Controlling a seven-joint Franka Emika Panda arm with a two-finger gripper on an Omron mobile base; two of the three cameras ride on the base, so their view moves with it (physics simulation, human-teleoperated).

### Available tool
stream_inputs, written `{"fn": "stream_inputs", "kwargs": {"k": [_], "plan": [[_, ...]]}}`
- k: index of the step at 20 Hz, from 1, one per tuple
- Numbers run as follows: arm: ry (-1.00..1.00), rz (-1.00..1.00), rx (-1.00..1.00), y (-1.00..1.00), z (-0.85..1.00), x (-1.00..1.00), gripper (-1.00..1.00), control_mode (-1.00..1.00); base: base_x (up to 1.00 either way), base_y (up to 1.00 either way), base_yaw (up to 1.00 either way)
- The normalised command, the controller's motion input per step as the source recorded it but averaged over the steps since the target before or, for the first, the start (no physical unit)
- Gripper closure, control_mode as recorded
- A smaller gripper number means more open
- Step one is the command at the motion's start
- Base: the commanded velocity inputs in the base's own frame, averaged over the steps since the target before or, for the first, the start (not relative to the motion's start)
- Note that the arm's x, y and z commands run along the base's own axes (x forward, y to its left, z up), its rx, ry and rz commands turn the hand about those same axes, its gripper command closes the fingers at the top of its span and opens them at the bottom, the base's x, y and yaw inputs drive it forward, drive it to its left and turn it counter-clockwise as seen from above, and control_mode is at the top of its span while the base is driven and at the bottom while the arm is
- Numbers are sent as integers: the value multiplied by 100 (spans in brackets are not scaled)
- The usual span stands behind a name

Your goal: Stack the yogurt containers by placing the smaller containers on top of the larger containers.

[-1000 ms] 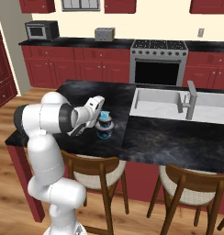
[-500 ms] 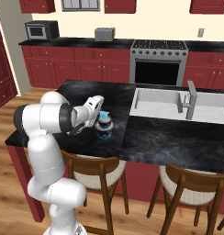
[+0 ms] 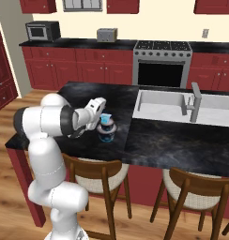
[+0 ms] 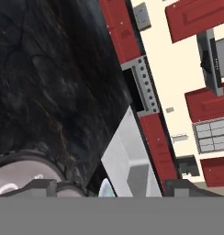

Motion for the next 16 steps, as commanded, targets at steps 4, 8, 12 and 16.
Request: {"fn": "stream_inputs", "kwargs": {"k": [4,8,12,16], "plan": [[0,0,0,0,0,-38,-100,-100,0,0,0],[0,0,0,0,1,-38,-100,-100,0,0,0],[0,0,0,0,0,-48,-100,-100,0,0,0],[2,0,0,0,27,-64,-100,-100,0,0,0]]}}
